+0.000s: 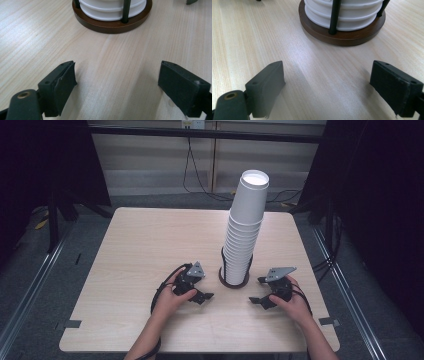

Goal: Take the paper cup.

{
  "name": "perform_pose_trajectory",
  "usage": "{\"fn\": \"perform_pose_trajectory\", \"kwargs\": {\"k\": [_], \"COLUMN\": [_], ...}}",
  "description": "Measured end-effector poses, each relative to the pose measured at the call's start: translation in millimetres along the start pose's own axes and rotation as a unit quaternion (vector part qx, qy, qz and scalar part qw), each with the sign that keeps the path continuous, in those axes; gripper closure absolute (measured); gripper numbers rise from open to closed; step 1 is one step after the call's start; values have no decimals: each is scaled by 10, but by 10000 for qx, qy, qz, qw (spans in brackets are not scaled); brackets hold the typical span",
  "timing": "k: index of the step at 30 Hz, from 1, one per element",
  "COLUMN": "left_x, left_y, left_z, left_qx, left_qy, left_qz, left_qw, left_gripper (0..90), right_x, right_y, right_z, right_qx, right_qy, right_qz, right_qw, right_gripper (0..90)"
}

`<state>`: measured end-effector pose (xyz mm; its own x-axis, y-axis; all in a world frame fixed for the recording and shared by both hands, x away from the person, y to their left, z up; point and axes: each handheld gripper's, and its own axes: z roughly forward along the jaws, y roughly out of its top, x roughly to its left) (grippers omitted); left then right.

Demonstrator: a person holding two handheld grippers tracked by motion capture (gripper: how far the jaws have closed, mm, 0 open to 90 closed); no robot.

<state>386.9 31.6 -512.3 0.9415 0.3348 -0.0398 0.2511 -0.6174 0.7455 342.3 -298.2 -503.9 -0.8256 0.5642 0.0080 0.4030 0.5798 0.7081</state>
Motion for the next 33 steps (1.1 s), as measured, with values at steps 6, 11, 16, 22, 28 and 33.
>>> {"fn": "perform_pose_trajectory", "kwargs": {"k": [6,11,16,22,28,33], "left_x": [-24,-21,79,119,156,197], "left_y": [-4,-31,54,434,775,1128], "left_z": [-4,-54,-370,-804,-1102,-1347], "left_qx": [-16,1,-8,-256,-355,-532], "left_qy": [121,100,2,-12,35,-20], "left_qz": [-95,-206,-603,-599,-591,-625], "left_qw": [9999,9997,9982,9979,9976,9966], "left_gripper": [139,151,150,150,150,150], "right_x": [9,76,124,141,114,53], "right_y": [-1,-18,35,443,822,1067], "right_z": [-2,-25,-134,-463,-755,-931], "right_qx": [0,-8,-127,-686,-1187,-1572], "right_qy": [-42,-43,112,-11,-27,-181], "right_qz": [52,76,448,434,513,612], "right_qw": [10000,10000,9989,9967,9916,9855], "right_gripper": [118,135,161,167,167,160]}}
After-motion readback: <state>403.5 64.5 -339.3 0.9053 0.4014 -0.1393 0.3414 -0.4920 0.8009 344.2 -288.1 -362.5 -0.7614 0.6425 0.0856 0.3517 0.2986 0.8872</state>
